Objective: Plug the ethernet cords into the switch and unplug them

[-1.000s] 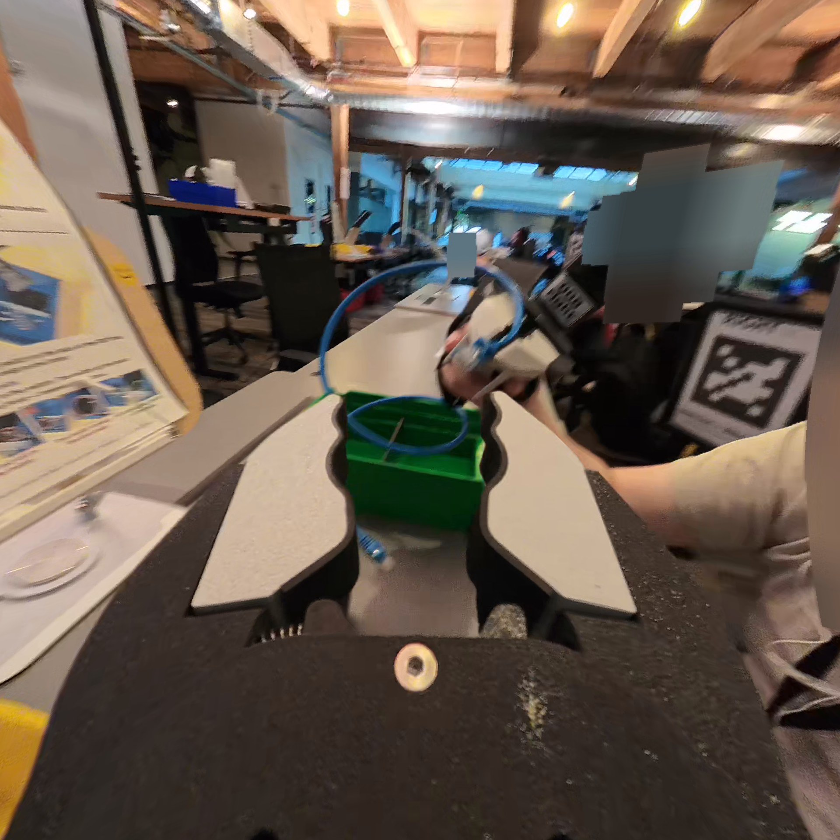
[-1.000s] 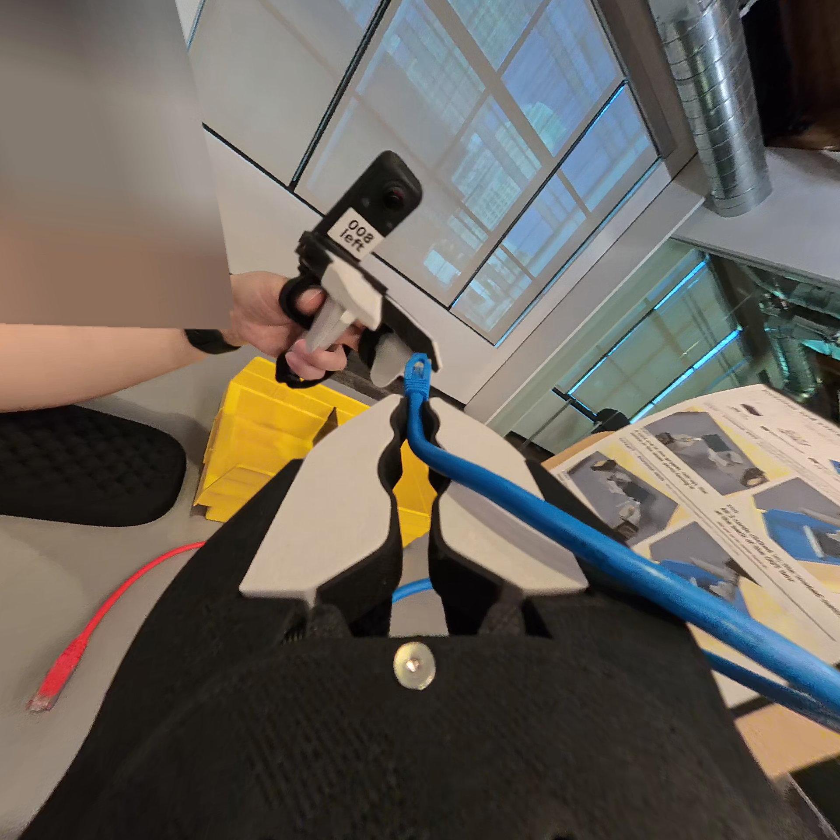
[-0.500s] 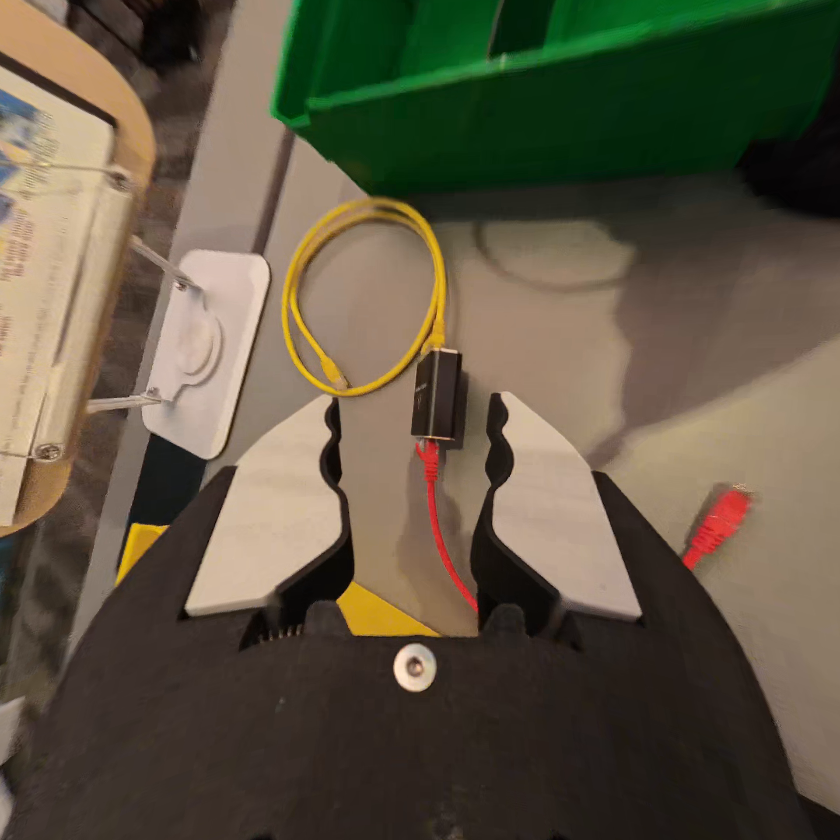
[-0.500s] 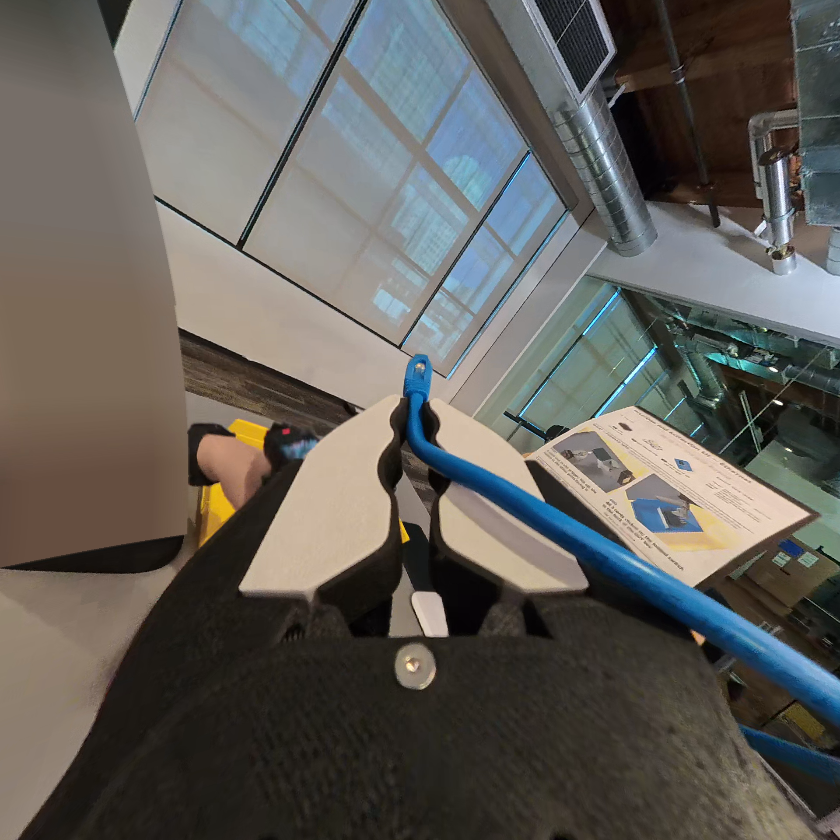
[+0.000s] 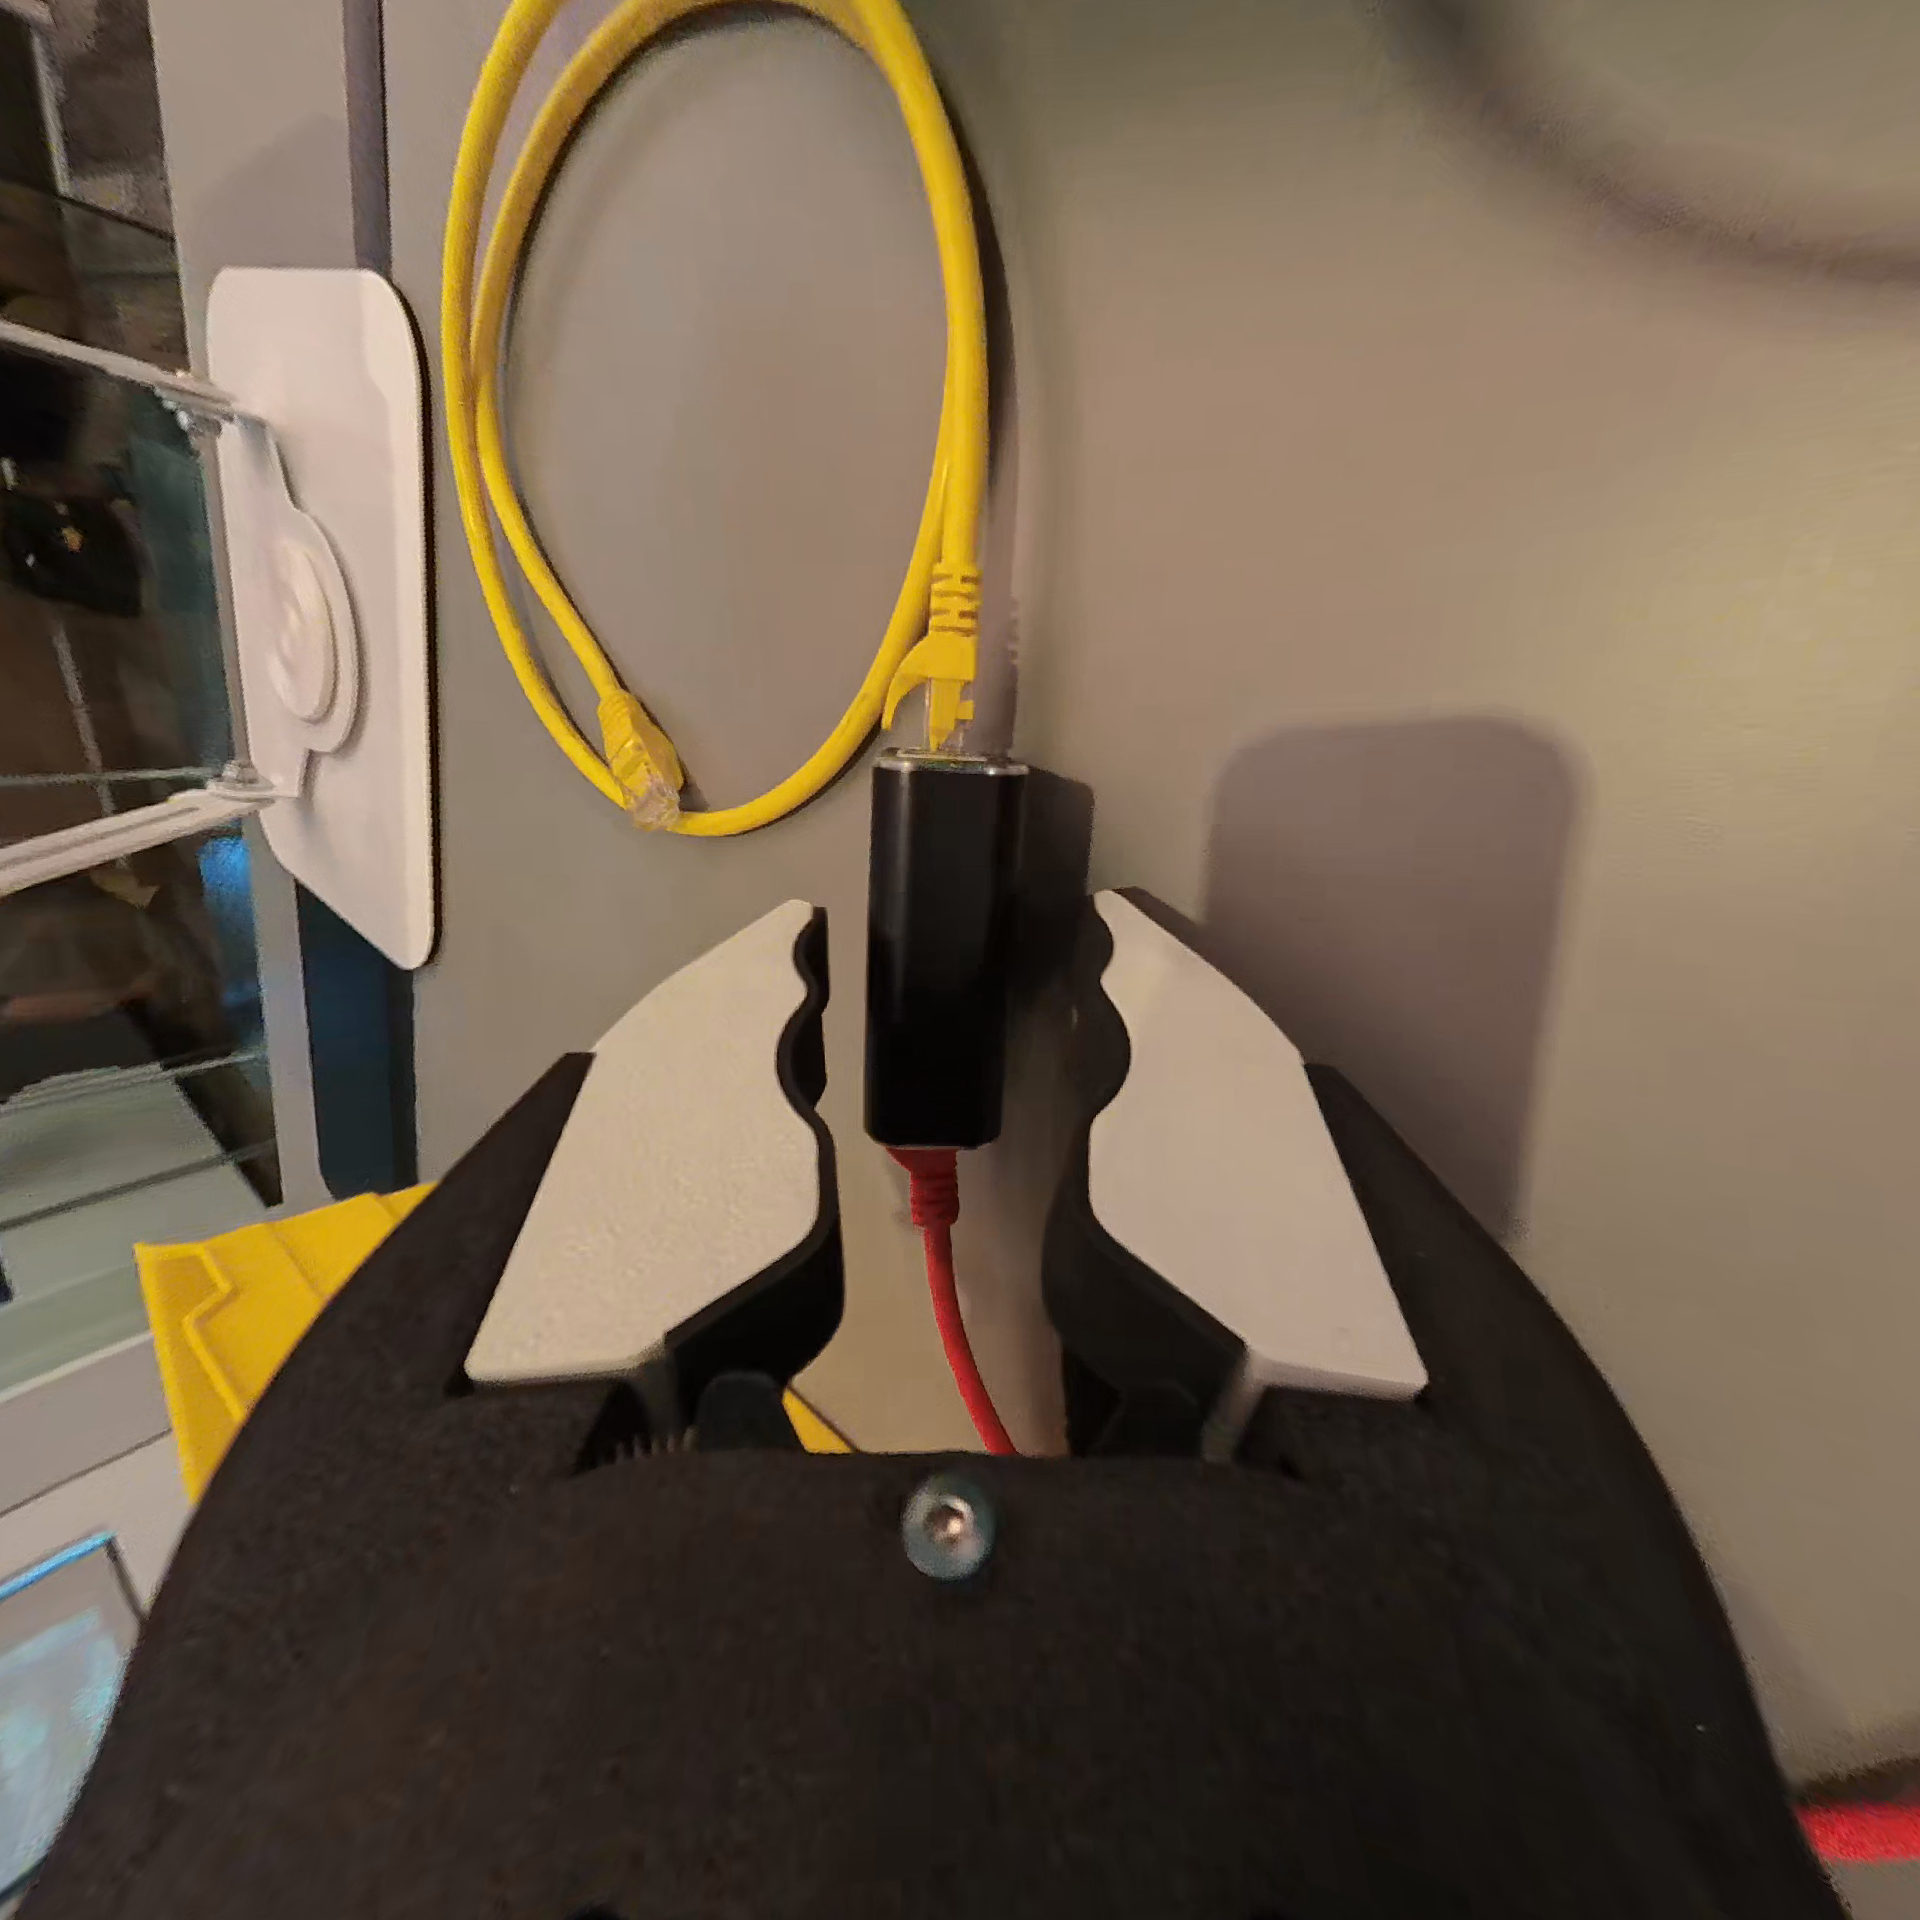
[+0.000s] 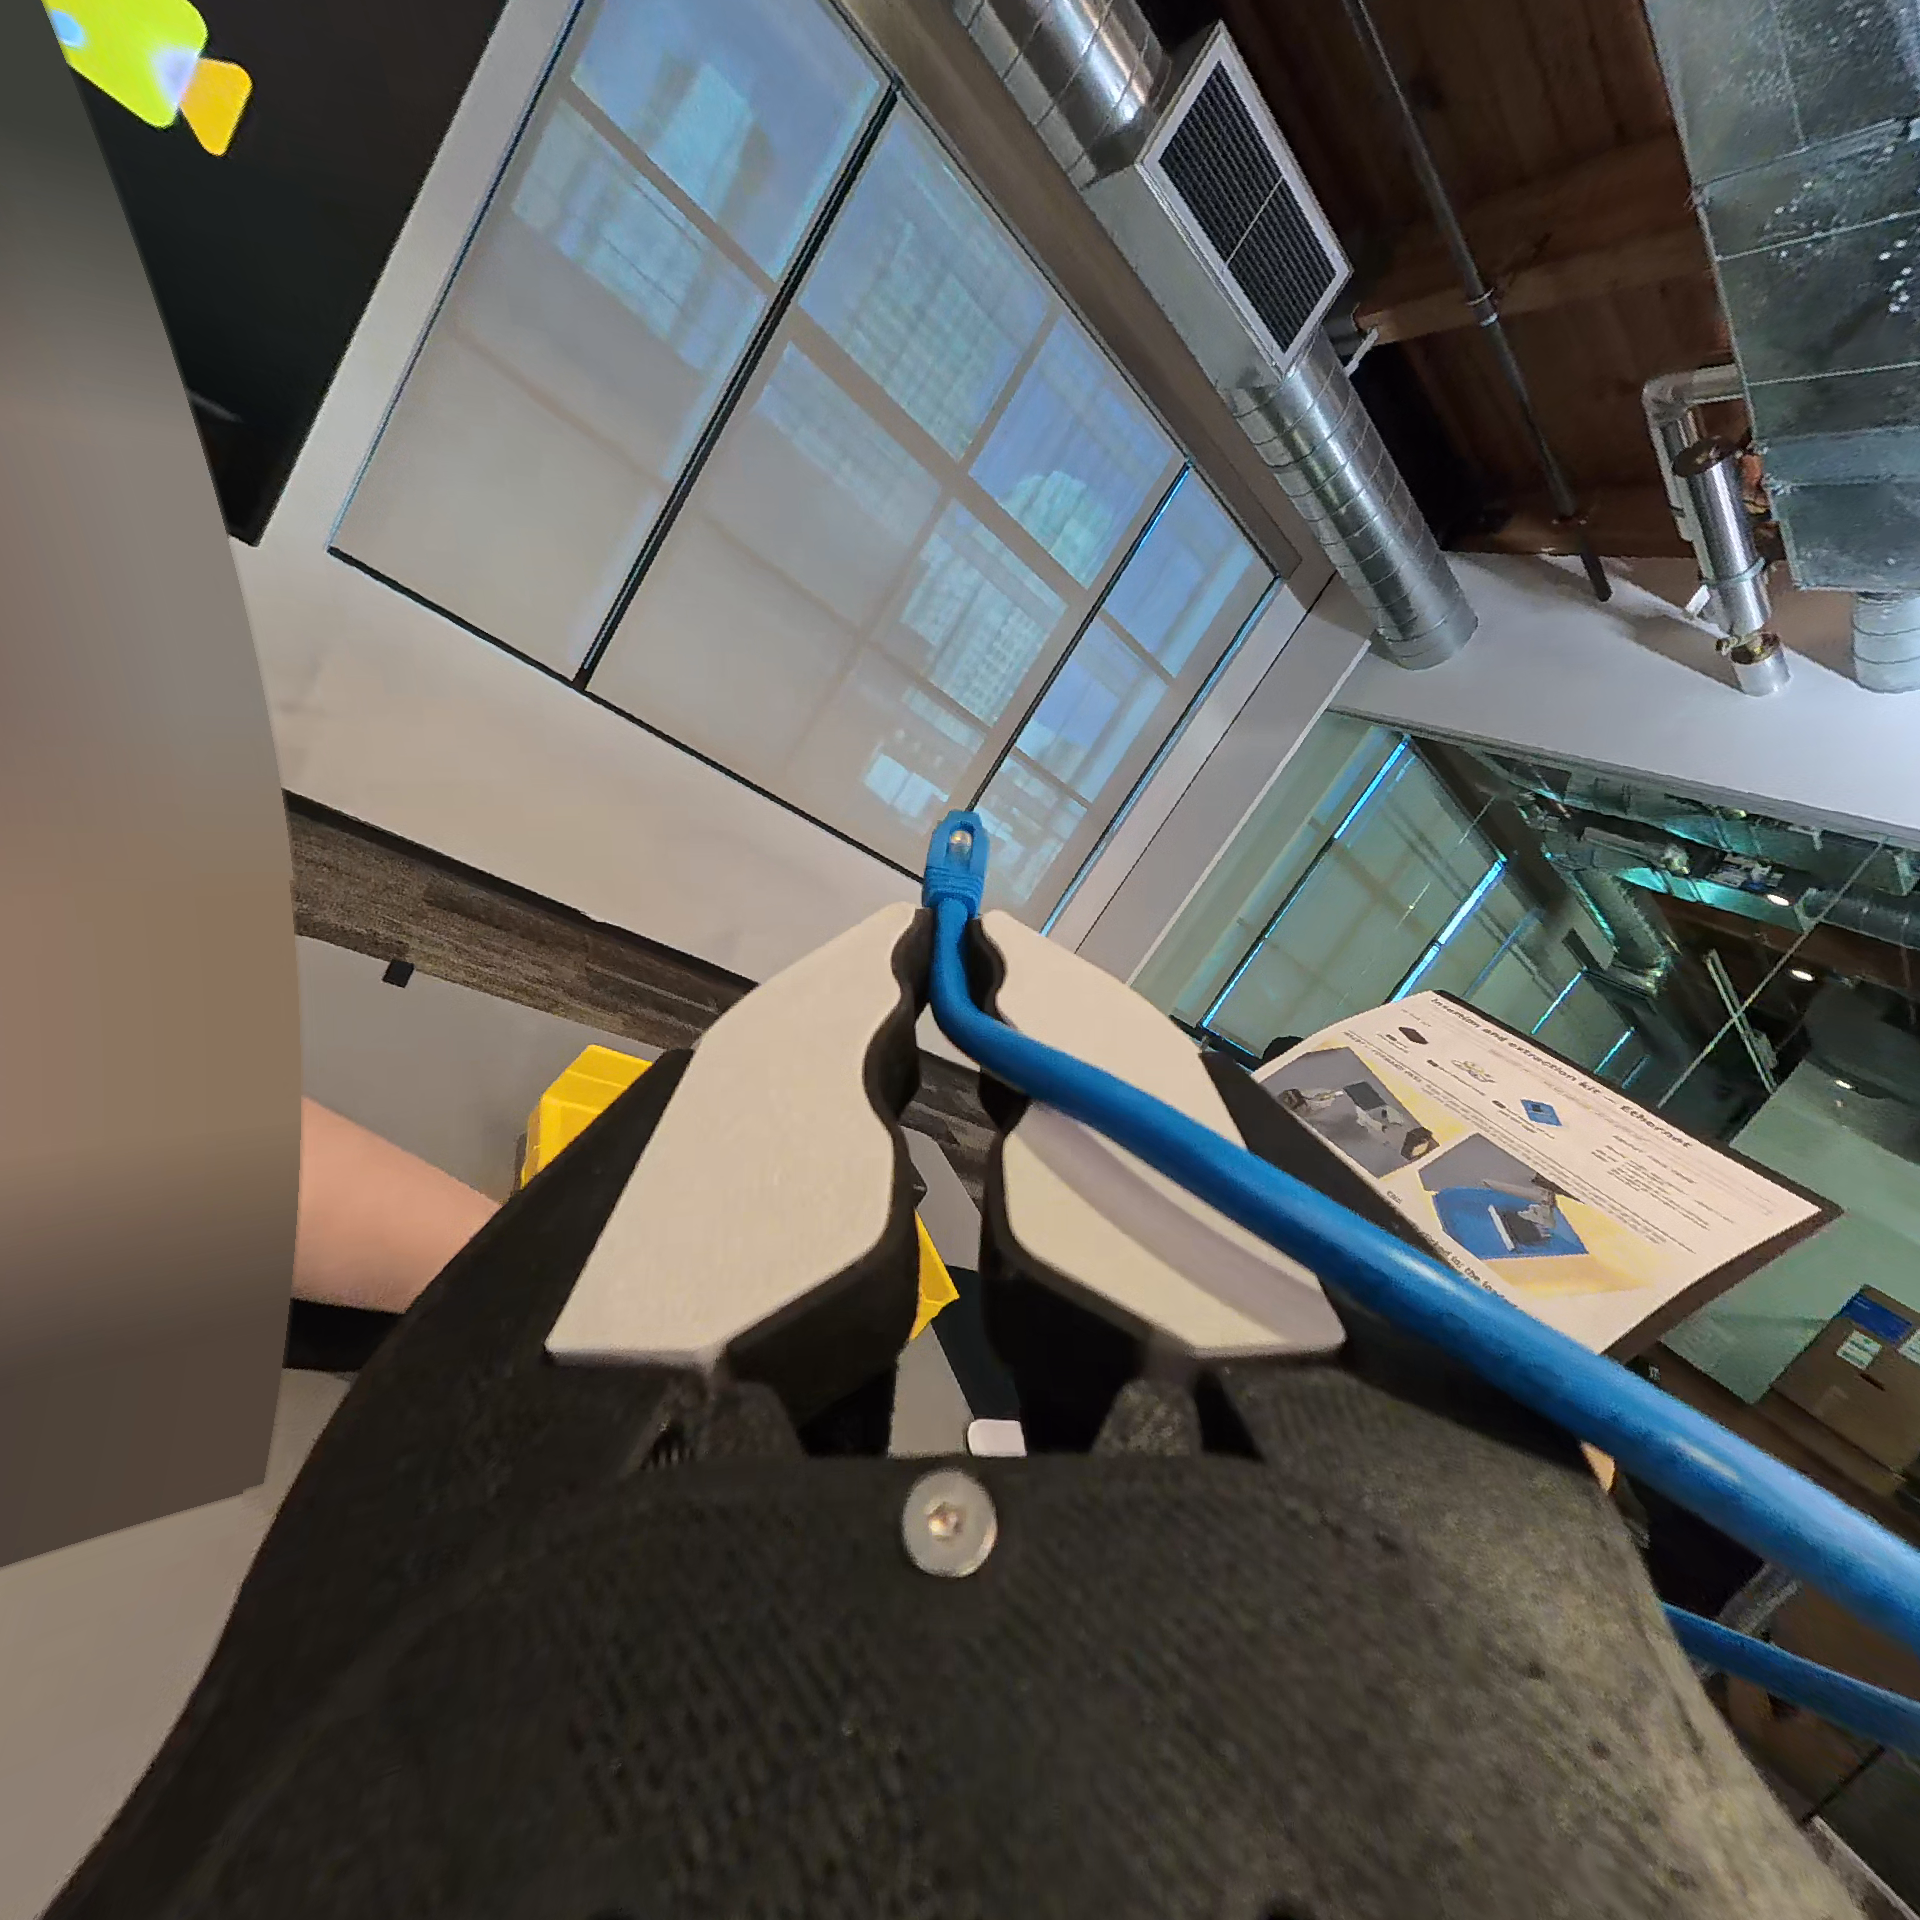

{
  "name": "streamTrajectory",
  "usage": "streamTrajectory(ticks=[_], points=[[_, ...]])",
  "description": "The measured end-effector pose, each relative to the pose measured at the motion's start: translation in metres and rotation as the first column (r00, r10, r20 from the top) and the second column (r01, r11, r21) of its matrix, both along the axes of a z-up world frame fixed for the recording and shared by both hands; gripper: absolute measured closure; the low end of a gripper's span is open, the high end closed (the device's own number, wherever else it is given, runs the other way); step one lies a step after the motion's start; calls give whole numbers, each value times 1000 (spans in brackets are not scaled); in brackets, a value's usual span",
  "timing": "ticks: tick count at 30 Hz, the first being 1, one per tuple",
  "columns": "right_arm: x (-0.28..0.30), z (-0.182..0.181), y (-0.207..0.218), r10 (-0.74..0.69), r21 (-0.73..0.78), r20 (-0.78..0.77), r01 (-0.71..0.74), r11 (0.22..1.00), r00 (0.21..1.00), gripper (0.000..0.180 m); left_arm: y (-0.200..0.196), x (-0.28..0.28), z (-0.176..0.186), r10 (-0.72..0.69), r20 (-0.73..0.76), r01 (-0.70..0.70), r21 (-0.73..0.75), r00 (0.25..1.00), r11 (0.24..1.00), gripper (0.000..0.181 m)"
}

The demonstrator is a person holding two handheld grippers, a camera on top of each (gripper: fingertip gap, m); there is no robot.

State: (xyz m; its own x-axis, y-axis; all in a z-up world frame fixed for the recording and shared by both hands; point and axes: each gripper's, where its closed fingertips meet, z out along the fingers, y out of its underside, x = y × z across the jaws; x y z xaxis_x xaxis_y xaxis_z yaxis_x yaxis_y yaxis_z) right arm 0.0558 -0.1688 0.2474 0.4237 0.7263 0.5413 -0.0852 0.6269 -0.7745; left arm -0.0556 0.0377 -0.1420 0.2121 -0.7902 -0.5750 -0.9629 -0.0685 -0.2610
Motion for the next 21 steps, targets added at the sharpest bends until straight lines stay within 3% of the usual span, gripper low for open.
streamTrajectory(ticks=[6,12,16,21], points=[[5,1,0,-5,-2,-9,5,1000,1000,174,6,0,-7,48,22,-48,-11,999,999,155],[9,1,8,-20,-52,-22,19,998,1000,174,8,-5,-3,30,-23,-29,19,999,999,156],[8,1,11,14,-95,-44,-19,995,999,173,13,-3,42,13,61,-22,142,998,990,156],[7,6,13,59,-159,-106,-75,984,993,173,6,-9,135,-69,269,-20,316,961,948,156]])
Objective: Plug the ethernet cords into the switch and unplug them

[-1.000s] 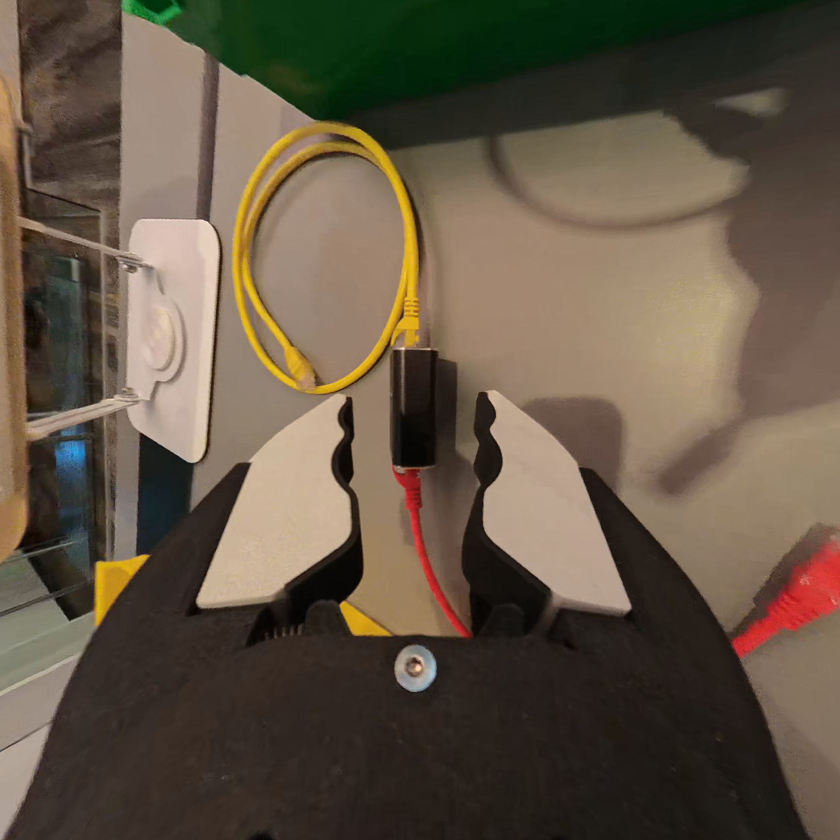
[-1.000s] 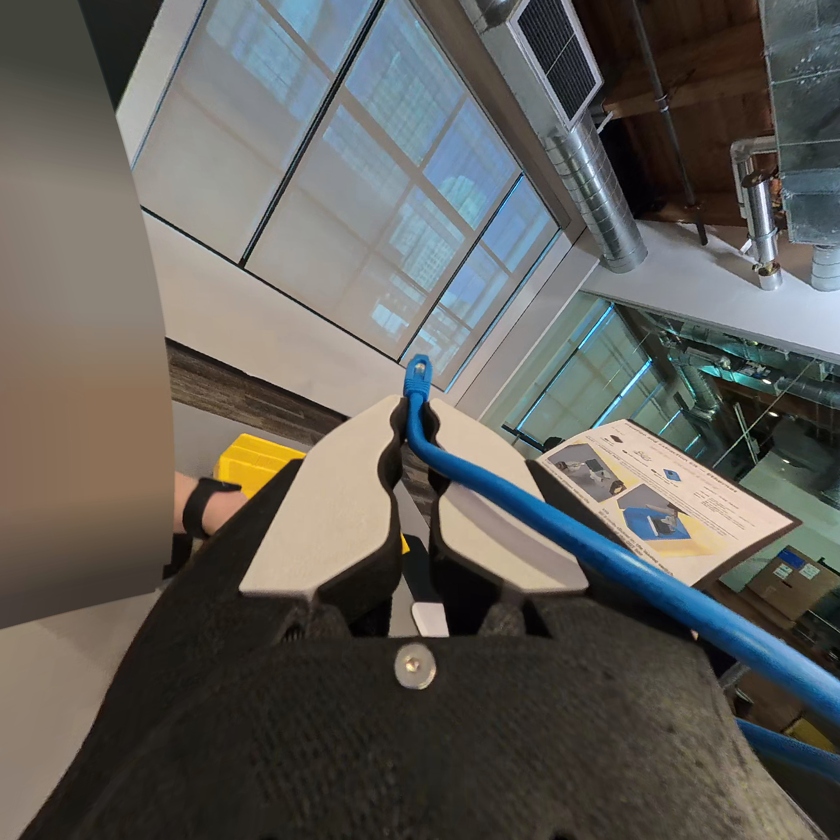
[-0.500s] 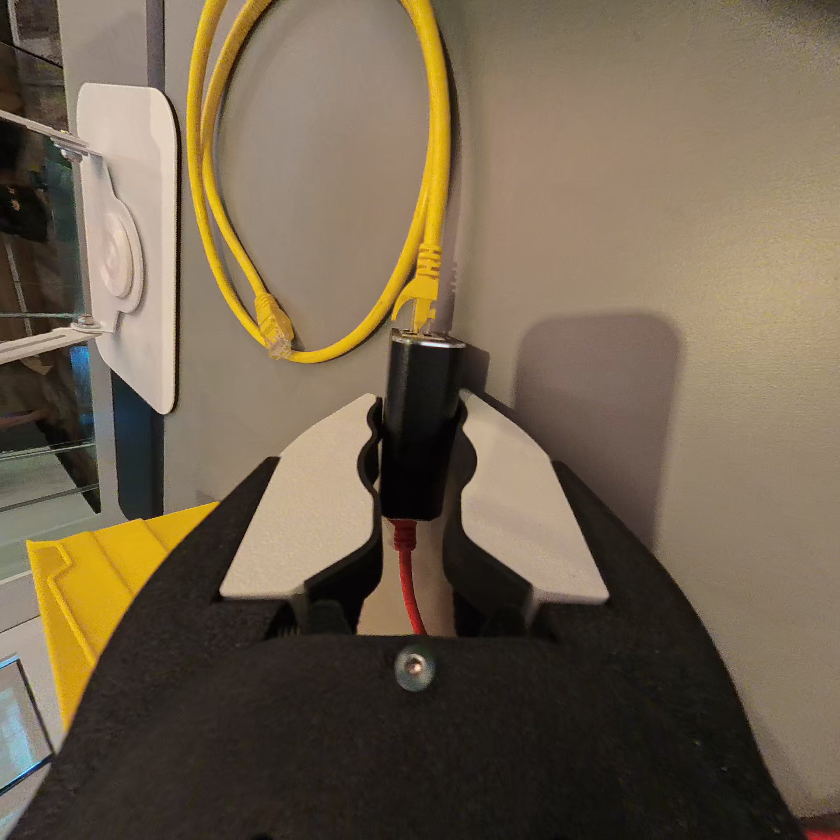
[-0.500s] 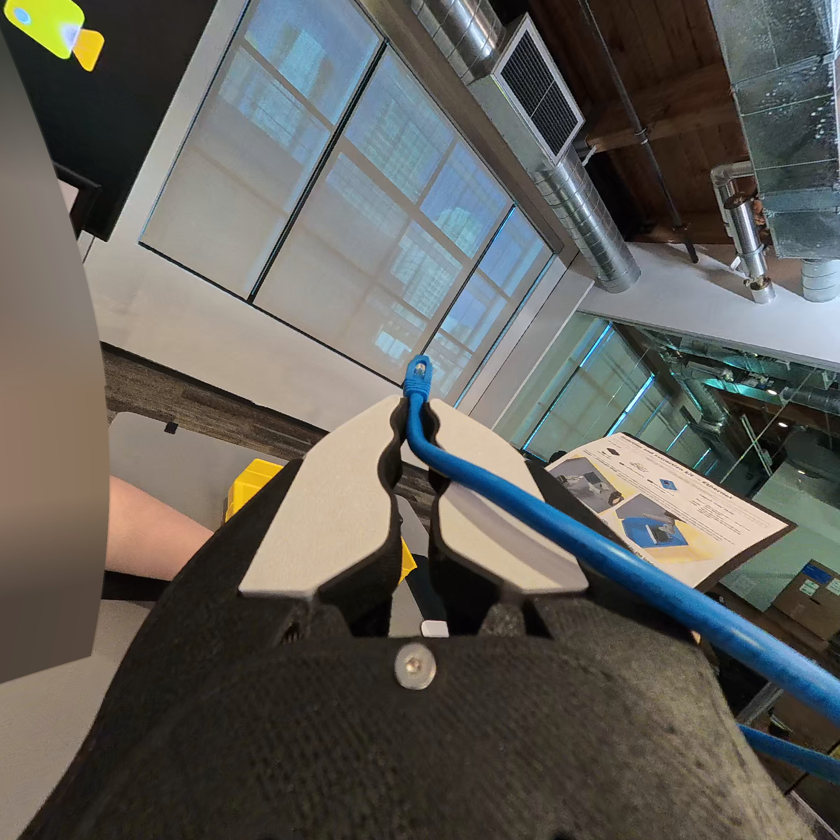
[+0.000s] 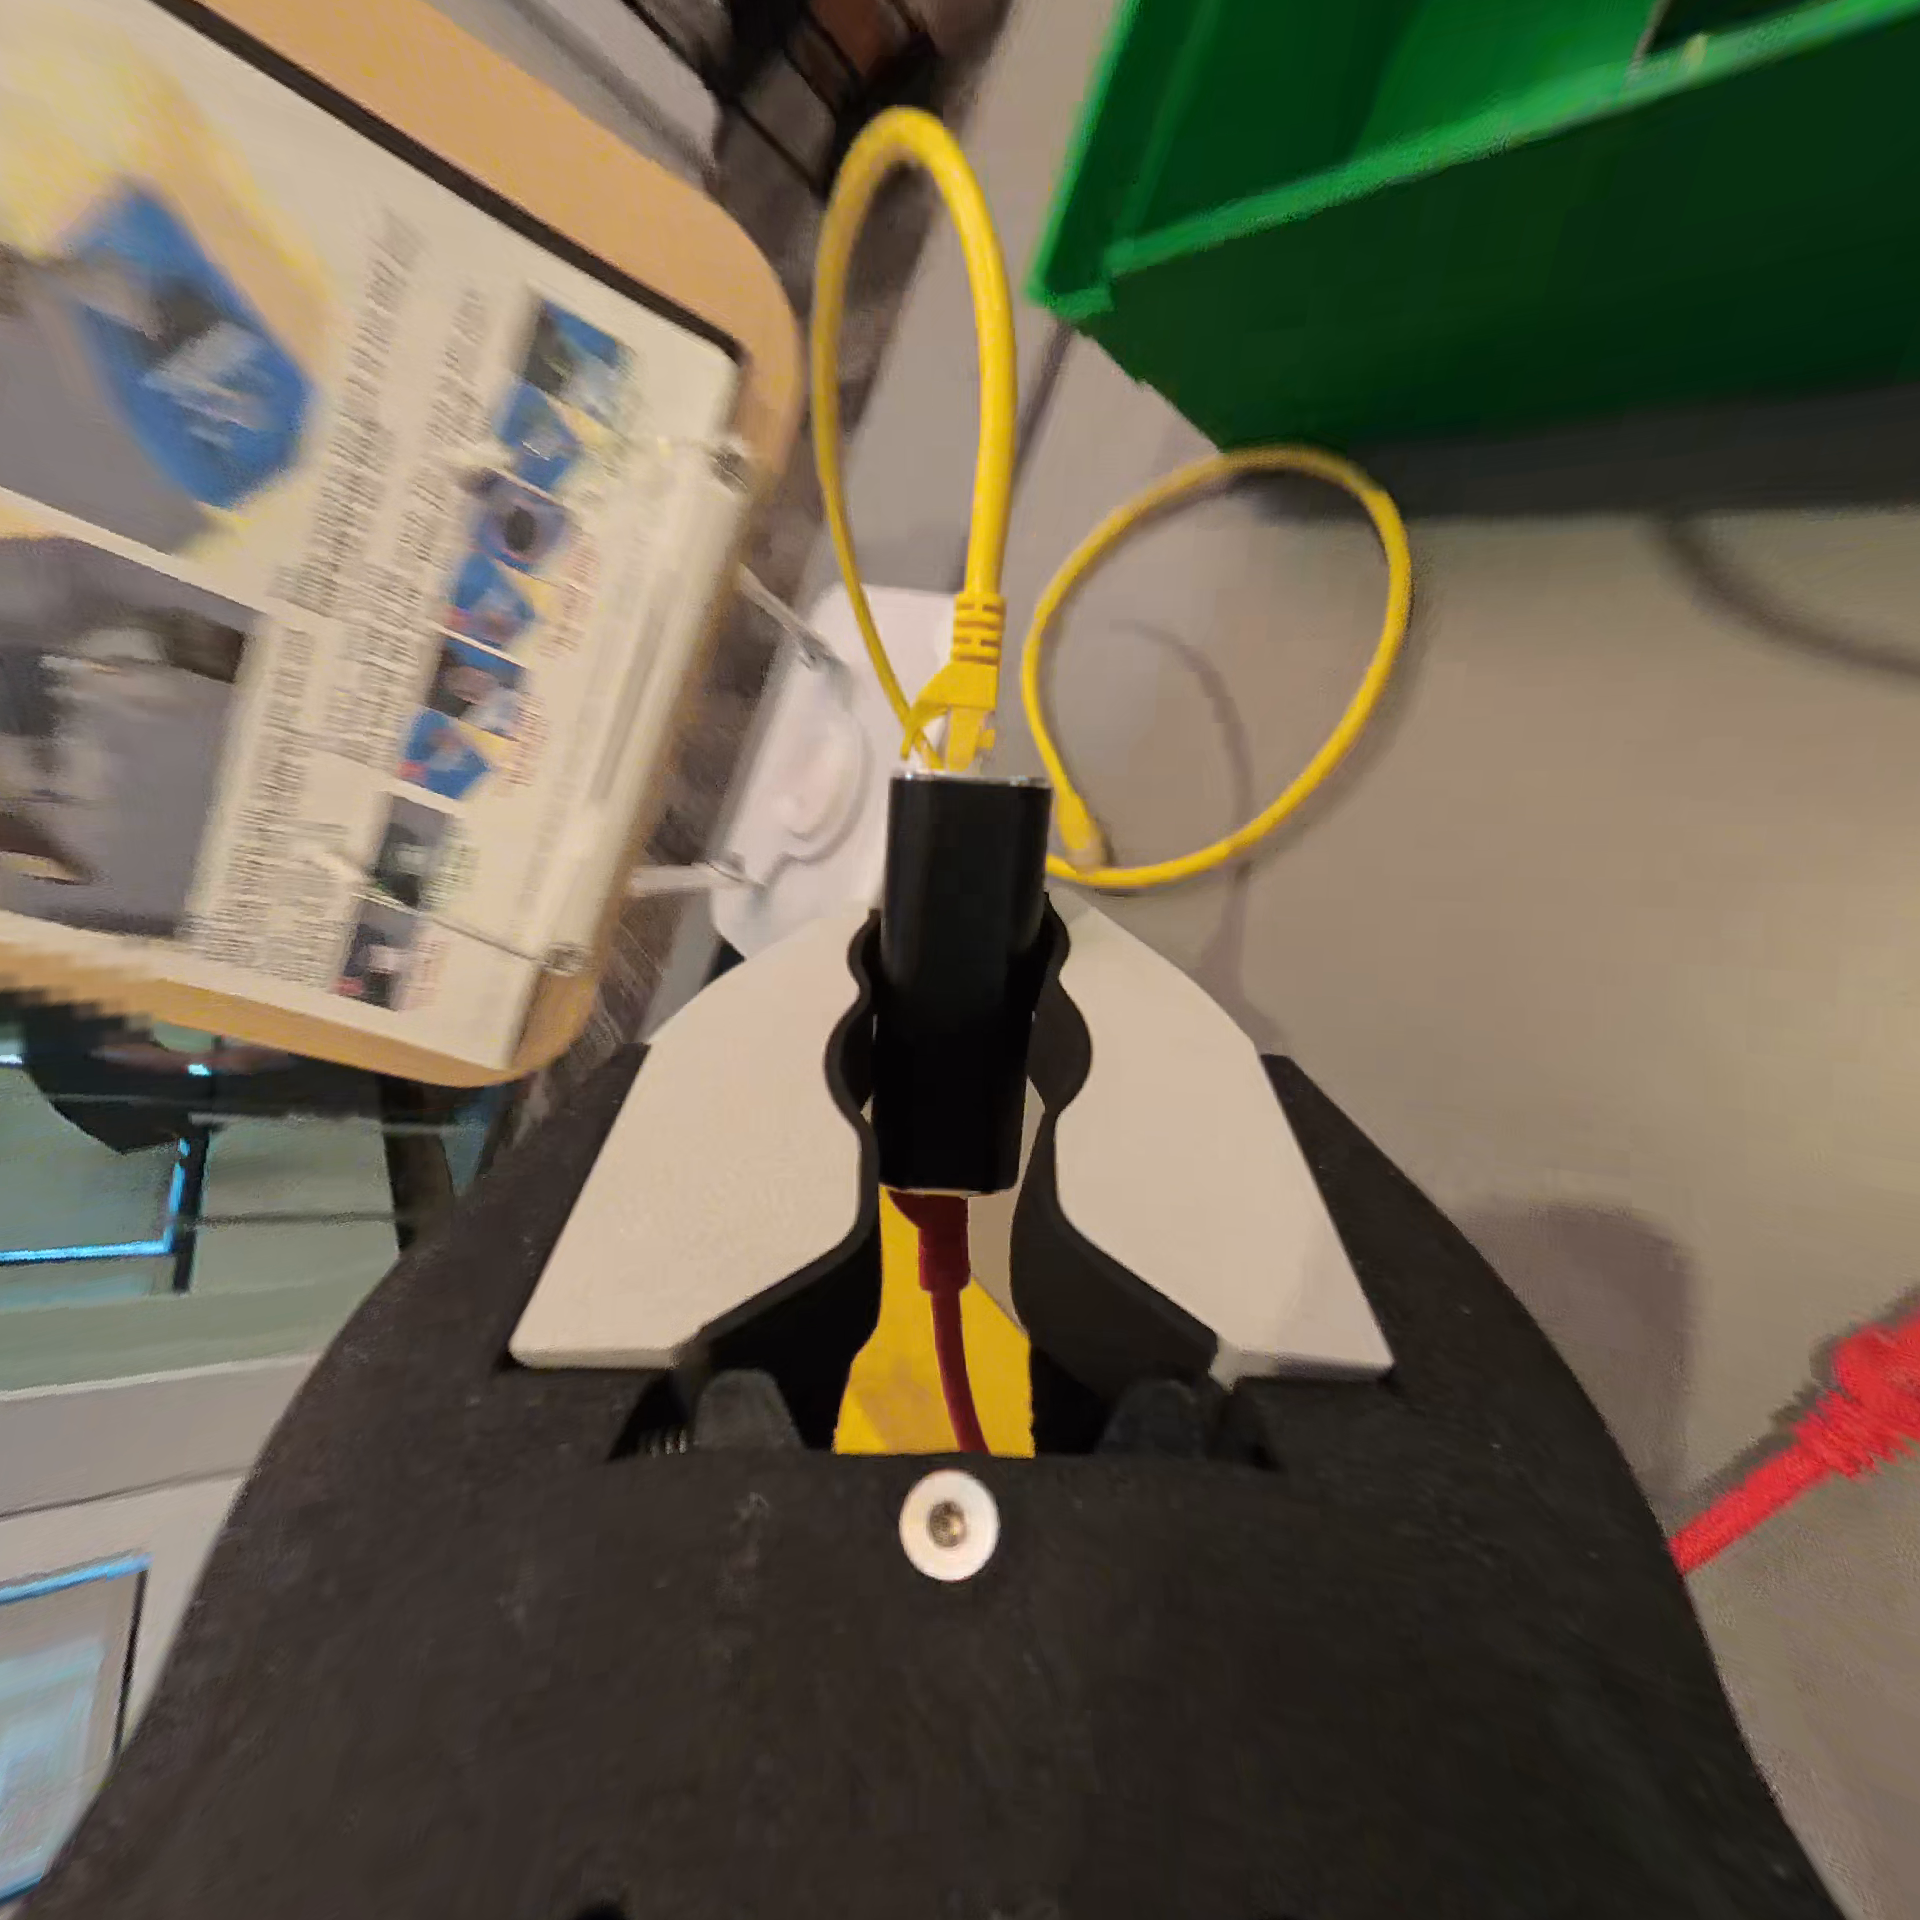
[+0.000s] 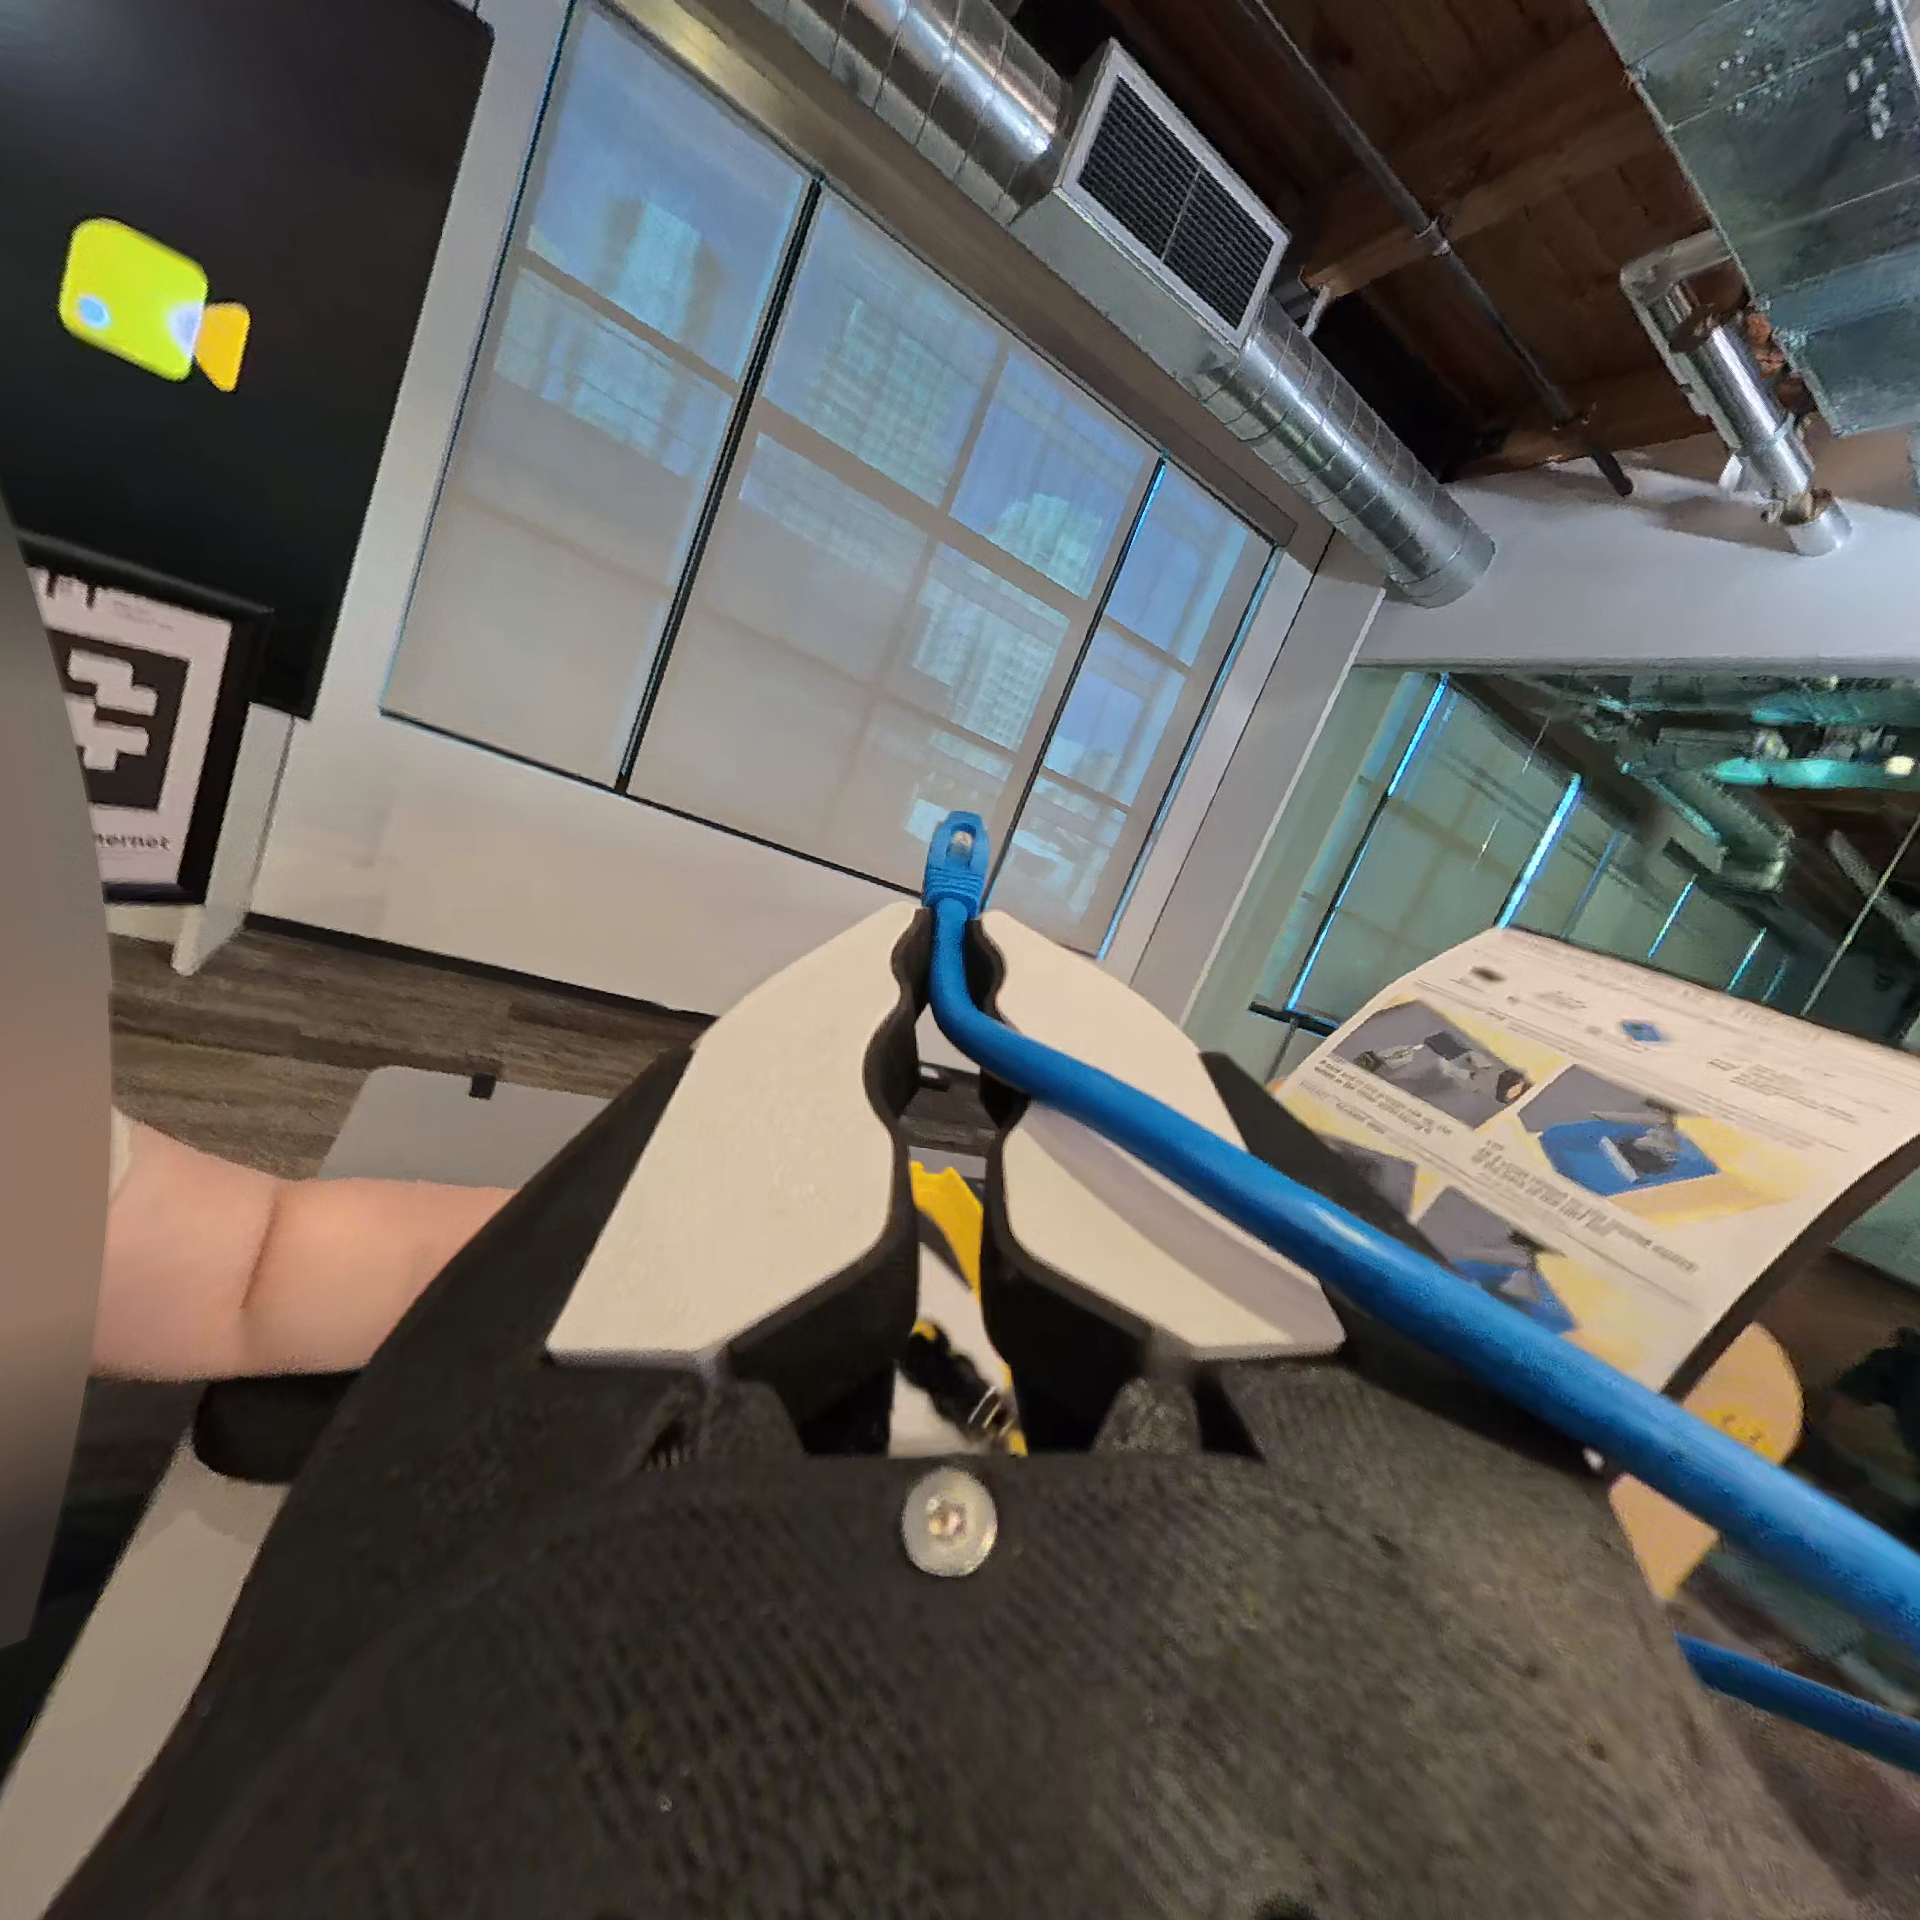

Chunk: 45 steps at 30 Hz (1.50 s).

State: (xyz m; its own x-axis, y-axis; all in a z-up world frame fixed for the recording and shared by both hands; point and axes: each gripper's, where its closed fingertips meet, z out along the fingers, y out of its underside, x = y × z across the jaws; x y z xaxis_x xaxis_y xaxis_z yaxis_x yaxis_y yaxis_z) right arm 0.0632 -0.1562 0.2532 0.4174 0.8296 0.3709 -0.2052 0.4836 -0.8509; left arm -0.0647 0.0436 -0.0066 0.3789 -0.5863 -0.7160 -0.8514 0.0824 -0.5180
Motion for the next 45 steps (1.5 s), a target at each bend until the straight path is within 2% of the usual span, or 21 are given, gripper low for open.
streamTrajectory(ticks=[4,7,10,14,19,23,36,45], points=[[-21,-3,11,126,-150,-75,-136,979,989,174,-10,-19,71,-54,133,24,215,990,976,156],[-59,-19,25,204,-245,-58,-212,946,977,173,-16,-35,103,-102,219,29,314,970,949,156],[-91,-45,50,190,-327,7,-177,928,982,173,-20,-48,120,-122,228,17,413,966,910,157],[-106,-69,73,128,-364,117,-78,928,985,173,-33,-52,135,-198,232,57,501,953,863,157],[-110,-86,79,122,-385,232,-24,923,965,173,-53,-44,144,-276,132,136,626,952,768,156],[-112,-93,82,99,-373,287,16,928,953,173,-65,-32,142,-315,59,197,666,947,719,156],[-111,-106,80,26,-276,440,108,955,897,173,-80,-20,139,-360,-1,259,696,933,670,156],[-113,-109,72,58,-255,468,72,964,882,173,-91,-17,138,-368,-68,307,699,927,645,157]])
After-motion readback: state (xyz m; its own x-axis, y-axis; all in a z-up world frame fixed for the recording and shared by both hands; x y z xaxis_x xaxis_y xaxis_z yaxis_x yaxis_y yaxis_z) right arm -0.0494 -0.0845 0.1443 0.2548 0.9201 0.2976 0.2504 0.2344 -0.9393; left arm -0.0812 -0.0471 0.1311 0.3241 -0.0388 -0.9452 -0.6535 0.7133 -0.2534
